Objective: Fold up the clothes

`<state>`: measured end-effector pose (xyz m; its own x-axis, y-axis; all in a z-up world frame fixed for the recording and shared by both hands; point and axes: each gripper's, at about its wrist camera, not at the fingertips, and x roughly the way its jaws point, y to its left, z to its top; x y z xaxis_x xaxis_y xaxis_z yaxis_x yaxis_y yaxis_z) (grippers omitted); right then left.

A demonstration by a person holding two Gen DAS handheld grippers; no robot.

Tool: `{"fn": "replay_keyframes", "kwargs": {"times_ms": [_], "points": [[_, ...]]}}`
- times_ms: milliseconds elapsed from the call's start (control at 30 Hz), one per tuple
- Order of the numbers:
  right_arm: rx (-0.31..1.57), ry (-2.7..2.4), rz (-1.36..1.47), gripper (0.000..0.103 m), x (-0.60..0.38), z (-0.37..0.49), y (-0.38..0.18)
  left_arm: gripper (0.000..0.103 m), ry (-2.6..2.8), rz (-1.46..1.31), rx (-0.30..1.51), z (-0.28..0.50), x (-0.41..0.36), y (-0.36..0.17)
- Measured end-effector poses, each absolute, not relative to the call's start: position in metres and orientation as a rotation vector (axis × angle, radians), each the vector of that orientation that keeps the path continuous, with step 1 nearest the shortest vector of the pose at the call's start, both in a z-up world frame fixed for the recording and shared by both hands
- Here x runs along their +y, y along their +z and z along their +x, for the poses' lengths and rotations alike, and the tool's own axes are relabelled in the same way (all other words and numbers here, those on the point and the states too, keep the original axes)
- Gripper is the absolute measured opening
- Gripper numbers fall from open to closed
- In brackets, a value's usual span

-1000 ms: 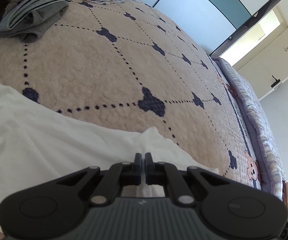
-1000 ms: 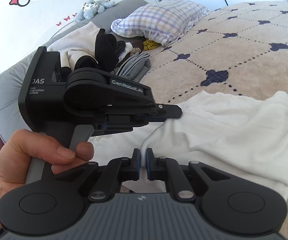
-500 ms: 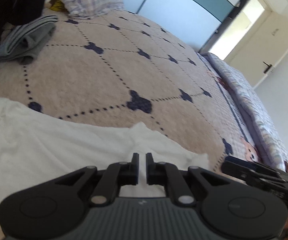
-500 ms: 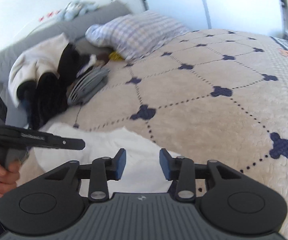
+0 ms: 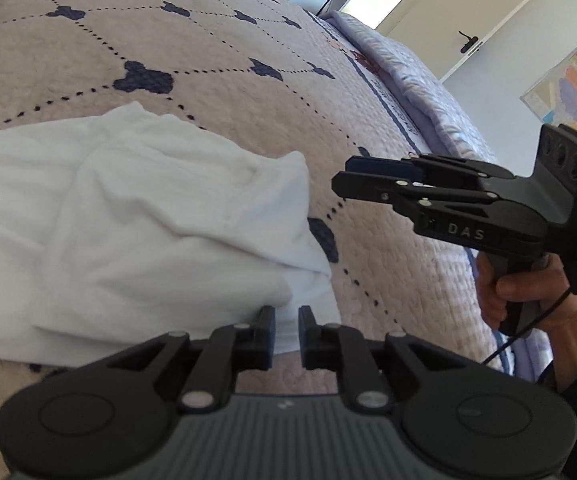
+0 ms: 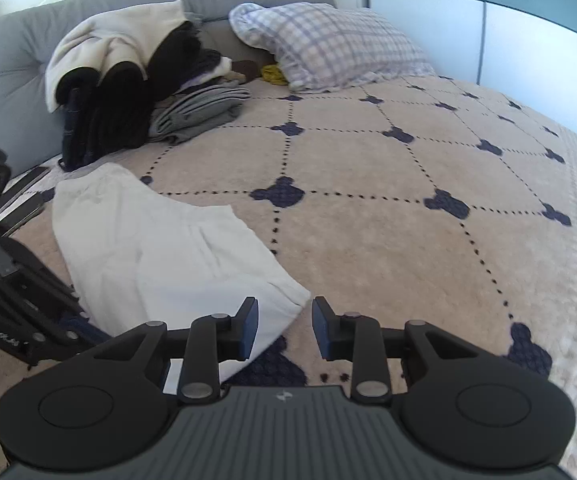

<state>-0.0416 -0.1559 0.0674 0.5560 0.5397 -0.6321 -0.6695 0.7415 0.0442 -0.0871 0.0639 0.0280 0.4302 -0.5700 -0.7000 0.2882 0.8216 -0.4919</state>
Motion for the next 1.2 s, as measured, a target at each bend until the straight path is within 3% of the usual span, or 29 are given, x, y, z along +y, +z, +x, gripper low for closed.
{"fn": "replay_keyframes", "kwargs": {"times_ms": [200, 233, 267, 333, 667, 833, 1000, 1100, 1200], "points": [[0.700, 0.756, -0.275, 0.030, -0.126, -0.028, 0.054, 0.012, -0.551, -0.281, 1.011, -0.086, 0.054, 0.022], [0.720, 0.755, -0.277, 0.014, -0.123, -0.024, 0.050, 0.012, -0.552, -0.274, 1.014, -0.086, 0.053, 0.021], [0.741, 0.745, -0.293, 0.005, -0.120, -0.021, 0.044, 0.012, -0.554, -0.267, 1.017, -0.086, 0.052, 0.020], [0.746, 0.728, -0.297, 0.003, -0.119, -0.020, 0.043, 0.012, -0.556, -0.266, 1.023, -0.085, 0.052, 0.019], [0.667, 0.573, -0.302, 0.002, -0.114, -0.004, 0.053, 0.011, -0.568, -0.291, 1.056, -0.084, 0.053, 0.014], [0.737, 0.627, -0.332, 0.003, -0.111, -0.003, 0.033, 0.011, -0.587, -0.286, 1.060, -0.082, 0.055, 0.018], [0.681, 0.561, -0.251, 0.010, -0.124, -0.007, 0.055, 0.021, -0.592, -0.366, 0.965, -0.079, 0.088, 0.046], [0.645, 0.560, -0.179, 0.014, -0.135, -0.014, 0.072, 0.036, -0.491, -0.433, 0.873, -0.073, 0.127, 0.063], [0.666, 0.610, -0.149, 0.022, -0.130, -0.027, 0.075, 0.038, -0.353, -0.476, 0.849, -0.057, 0.158, 0.062]]}}
